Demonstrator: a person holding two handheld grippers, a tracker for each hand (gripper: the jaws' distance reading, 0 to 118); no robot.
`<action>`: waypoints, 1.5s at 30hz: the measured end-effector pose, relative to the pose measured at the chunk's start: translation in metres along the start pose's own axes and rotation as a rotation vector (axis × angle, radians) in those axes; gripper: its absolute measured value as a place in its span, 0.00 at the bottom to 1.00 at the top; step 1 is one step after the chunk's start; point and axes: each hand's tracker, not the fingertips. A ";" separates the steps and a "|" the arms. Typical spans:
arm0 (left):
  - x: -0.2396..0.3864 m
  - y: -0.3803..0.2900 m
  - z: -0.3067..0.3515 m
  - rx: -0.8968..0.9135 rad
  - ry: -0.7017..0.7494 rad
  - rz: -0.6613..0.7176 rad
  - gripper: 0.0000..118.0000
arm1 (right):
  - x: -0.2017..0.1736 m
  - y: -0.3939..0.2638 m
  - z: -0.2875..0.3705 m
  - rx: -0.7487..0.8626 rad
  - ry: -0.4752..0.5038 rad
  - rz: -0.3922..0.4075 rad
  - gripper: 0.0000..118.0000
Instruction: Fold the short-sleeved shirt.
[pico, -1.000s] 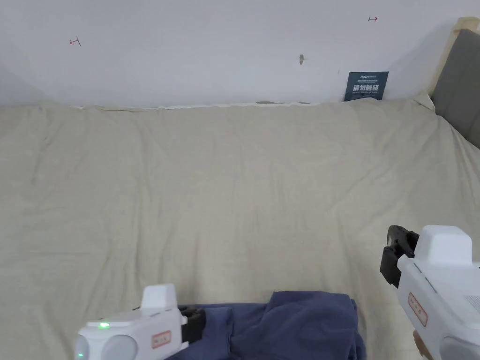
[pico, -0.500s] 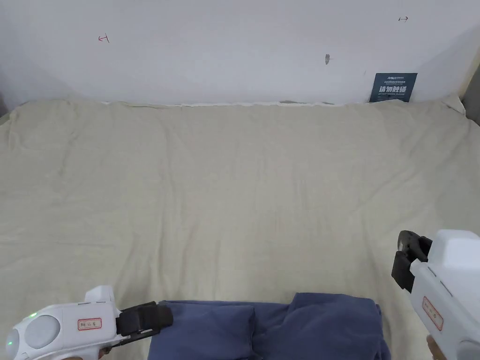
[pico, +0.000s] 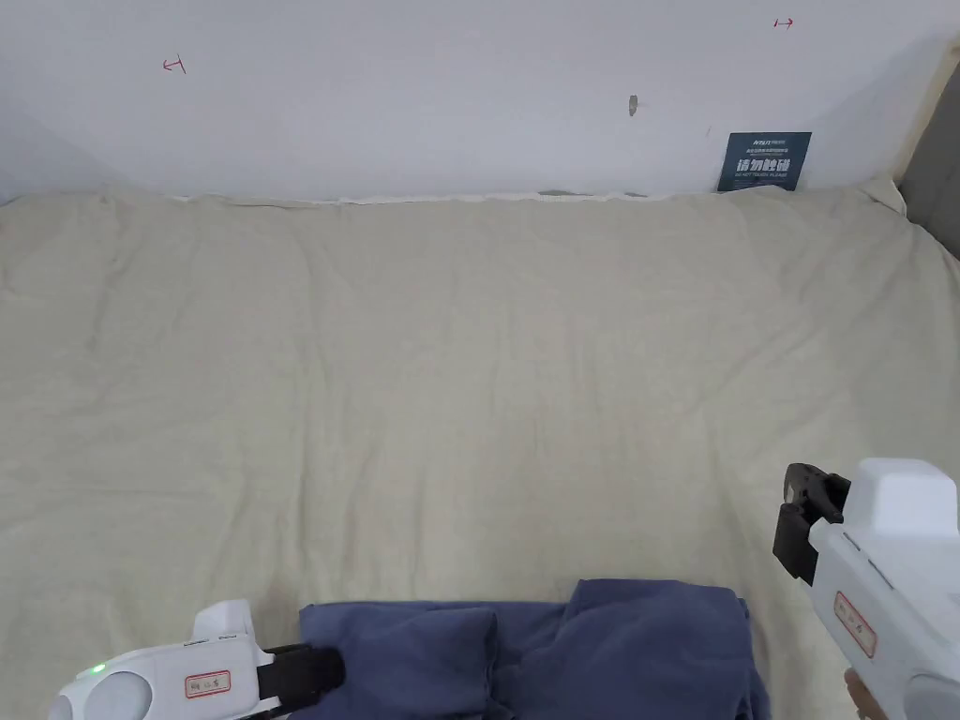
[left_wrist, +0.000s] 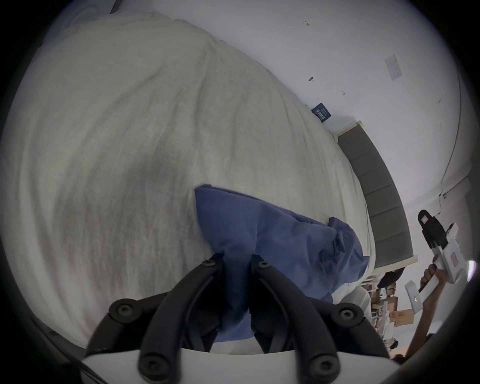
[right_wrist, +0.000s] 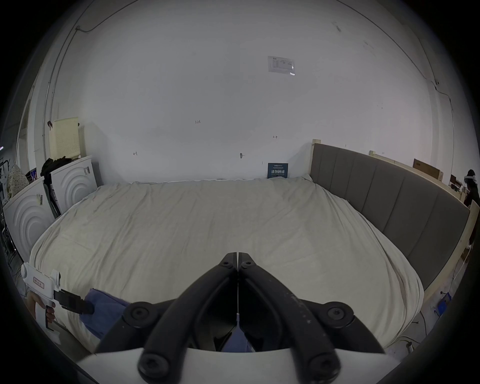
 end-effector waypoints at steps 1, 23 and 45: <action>0.004 0.000 0.007 0.020 0.001 -0.013 0.15 | 0.000 0.001 0.000 0.002 0.001 0.001 0.02; 0.124 0.041 0.059 0.082 0.283 -0.367 0.14 | 0.002 0.003 0.011 0.037 0.044 -0.022 0.02; 0.233 0.032 -0.130 -0.210 0.048 -0.525 0.84 | 0.037 -0.010 0.018 0.008 -0.034 -0.061 0.02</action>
